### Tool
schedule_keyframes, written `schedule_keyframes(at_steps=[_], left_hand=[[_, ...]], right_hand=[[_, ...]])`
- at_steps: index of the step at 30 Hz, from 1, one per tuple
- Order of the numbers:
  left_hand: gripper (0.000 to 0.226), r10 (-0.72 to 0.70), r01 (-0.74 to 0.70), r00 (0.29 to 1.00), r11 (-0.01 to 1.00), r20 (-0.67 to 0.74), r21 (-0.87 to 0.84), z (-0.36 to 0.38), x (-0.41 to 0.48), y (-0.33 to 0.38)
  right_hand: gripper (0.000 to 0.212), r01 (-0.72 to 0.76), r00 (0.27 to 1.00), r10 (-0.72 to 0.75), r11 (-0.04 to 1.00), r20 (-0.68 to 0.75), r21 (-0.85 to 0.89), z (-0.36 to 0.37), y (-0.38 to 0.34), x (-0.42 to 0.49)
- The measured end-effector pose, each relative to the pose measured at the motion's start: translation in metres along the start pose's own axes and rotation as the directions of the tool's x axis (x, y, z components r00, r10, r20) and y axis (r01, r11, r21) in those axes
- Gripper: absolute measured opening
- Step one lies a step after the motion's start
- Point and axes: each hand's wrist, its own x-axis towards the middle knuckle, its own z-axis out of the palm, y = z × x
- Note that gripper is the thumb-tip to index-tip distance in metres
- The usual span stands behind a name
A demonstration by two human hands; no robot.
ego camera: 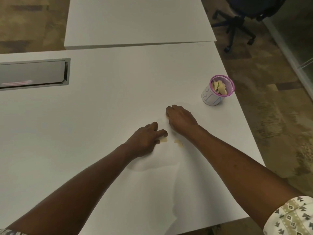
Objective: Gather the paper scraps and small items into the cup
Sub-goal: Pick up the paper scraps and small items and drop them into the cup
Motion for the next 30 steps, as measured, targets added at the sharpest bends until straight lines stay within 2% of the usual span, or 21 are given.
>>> schedule_keyframes(at_steps=[8, 13, 17, 19, 22, 24, 26, 30], left_hand=[[0.012, 0.01, -0.01, 0.998, 1.0, -0.06, -0.008, 0.003, -0.002, 0.0], [0.009, -0.015, 0.012, 0.997, 0.999, -0.075, -0.03, 0.005, -0.001, 0.0], [0.005, -0.137, 0.124, 0.99, 0.968, -0.045, -0.218, -0.001, 0.0, 0.002], [0.013, -0.275, 0.245, 0.961, 0.893, -0.026, -0.376, -0.01, 0.0, 0.006], [0.02, -0.497, 0.417, 0.866, 0.649, 0.06, -0.636, -0.021, -0.005, 0.01], [0.022, -0.571, 0.426, 0.813, 0.446, 0.116, -0.787, -0.026, -0.009, 0.01], [0.02, -0.614, 0.412, 0.774, 0.308, 0.151, -0.858, -0.028, -0.013, 0.01], [0.018, -0.639, 0.425, 0.735, 0.172, 0.227, -0.889, -0.028, -0.019, 0.015]], right_hand=[[0.01, -0.062, 0.995, 0.065, 0.997, -0.071, 0.039, 0.009, 0.01, -0.04], [0.014, -0.131, 0.981, 0.152, 0.977, -0.119, 0.168, 0.018, 0.014, -0.077], [0.009, -0.174, 0.973, 0.203, 0.957, -0.109, 0.231, 0.02, 0.009, -0.1], [0.008, -0.176, 0.976, 0.2, 0.955, -0.083, 0.237, 0.019, 0.007, -0.106], [0.015, -0.122, 0.991, 0.129, 0.979, -0.03, 0.164, 0.016, 0.002, -0.113], [0.02, -0.088, 0.996, 0.087, 0.995, 0.014, 0.057, 0.017, -0.004, -0.117], [0.015, -0.067, 0.998, 0.069, 0.995, 0.014, -0.07, 0.02, -0.01, -0.118], [0.034, -0.068, 0.996, 0.053, 0.97, -0.071, -0.235, 0.017, -0.017, -0.112]])
